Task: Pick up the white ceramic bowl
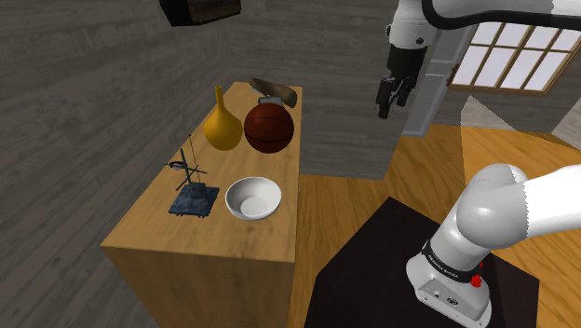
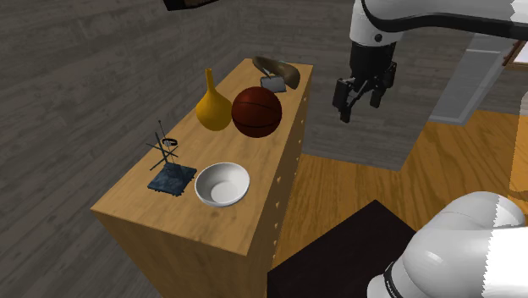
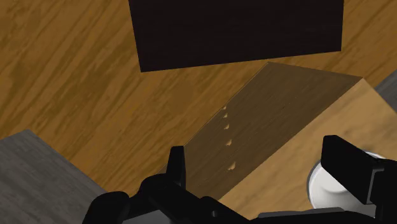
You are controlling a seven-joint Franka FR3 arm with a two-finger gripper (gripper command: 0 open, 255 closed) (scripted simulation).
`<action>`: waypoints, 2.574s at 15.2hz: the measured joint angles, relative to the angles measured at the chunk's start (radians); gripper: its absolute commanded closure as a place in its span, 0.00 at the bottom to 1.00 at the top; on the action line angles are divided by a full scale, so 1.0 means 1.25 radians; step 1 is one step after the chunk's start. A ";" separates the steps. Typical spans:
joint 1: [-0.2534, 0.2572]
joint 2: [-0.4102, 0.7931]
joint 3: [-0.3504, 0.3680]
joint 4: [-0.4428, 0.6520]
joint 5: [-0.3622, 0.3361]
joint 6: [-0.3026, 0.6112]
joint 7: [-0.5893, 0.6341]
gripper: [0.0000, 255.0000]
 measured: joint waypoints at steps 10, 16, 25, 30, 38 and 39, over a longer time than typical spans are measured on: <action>0.018 0.147 0.043 -0.052 0.050 0.193 0.078 0.00; 0.029 0.289 0.075 -0.063 0.077 0.345 0.131 0.00; 0.046 0.546 0.122 0.023 0.089 0.519 0.212 0.00; 0.055 0.699 0.136 0.096 0.077 0.599 0.254 0.00; 0.070 0.836 0.139 0.159 0.057 0.675 0.291 0.00; 0.070 0.844 0.138 0.160 0.055 0.682 0.292 0.00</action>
